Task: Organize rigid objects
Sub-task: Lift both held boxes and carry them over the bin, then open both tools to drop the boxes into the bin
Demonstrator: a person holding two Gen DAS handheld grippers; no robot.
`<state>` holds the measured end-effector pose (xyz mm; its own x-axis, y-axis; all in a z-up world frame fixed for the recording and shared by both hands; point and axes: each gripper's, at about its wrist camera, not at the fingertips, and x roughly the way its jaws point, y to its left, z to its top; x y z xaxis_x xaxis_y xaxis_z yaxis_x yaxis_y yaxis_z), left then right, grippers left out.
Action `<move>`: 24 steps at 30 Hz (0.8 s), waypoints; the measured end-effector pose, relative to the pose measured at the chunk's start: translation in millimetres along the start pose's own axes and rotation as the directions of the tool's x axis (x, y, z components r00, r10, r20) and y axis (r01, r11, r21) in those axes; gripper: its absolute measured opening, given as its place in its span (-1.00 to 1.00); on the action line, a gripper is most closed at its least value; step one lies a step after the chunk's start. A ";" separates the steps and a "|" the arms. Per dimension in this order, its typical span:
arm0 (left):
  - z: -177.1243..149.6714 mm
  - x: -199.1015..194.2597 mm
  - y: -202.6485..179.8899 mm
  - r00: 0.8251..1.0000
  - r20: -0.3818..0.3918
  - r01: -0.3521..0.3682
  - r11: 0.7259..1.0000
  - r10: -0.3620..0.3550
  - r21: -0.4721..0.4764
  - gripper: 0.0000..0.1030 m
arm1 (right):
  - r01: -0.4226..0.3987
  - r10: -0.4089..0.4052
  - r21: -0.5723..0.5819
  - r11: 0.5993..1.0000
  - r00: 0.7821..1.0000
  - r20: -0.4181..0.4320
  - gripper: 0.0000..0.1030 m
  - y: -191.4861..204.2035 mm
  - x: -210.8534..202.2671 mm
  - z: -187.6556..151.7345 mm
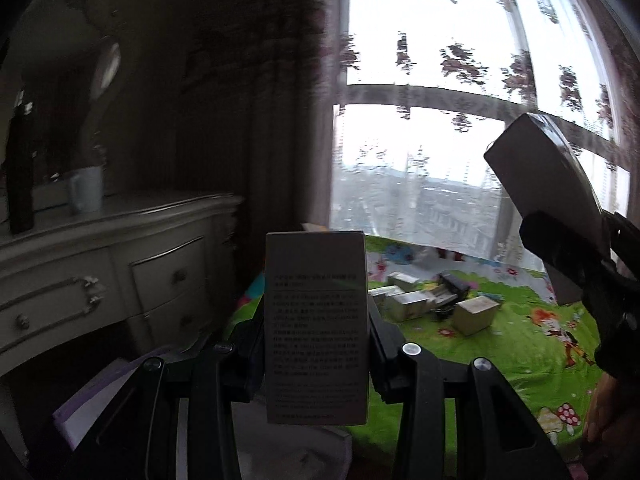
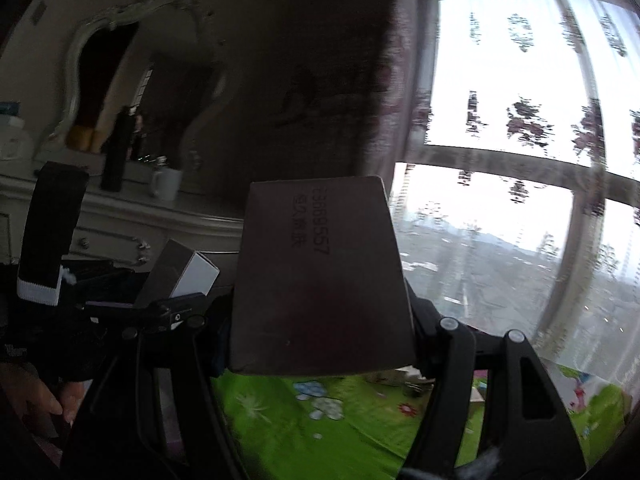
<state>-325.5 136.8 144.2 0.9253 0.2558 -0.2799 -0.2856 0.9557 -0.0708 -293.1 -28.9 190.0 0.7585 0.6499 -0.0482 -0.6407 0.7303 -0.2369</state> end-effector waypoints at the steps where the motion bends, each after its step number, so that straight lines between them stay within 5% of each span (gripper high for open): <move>1: -1.7 -1.4 6.5 1.000 -0.006 -0.016 1.000 0.016 -0.008 -0.17 | -0.018 0.018 -0.006 1.000 1.000 -0.002 0.35 4.2 3.1 1.1; 10: -26.5 -6.7 61.7 0.982 -0.112 -0.160 0.984 0.151 -0.078 -0.17 | -0.239 0.236 -0.024 0.971 0.969 -0.074 0.35 55.5 45.9 9.6; 15: -50.6 0.5 88.8 0.954 -0.229 -0.226 0.965 0.191 -0.137 -0.17 | -0.346 0.336 -0.021 0.938 0.923 -0.187 0.35 87.3 74.2 4.7; 24: -88.6 12.0 134.4 0.897 -0.392 -0.315 0.917 0.203 -0.246 -0.17 | -0.477 0.442 0.011 0.879 0.805 -0.396 0.35 135.5 112.4 -24.0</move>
<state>-374.9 255.4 46.5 0.6745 0.3668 -0.6407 -0.6149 0.7595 -0.2125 -291.9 138.1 129.2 0.3741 0.7624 -0.5280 -0.9264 0.3337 -0.1746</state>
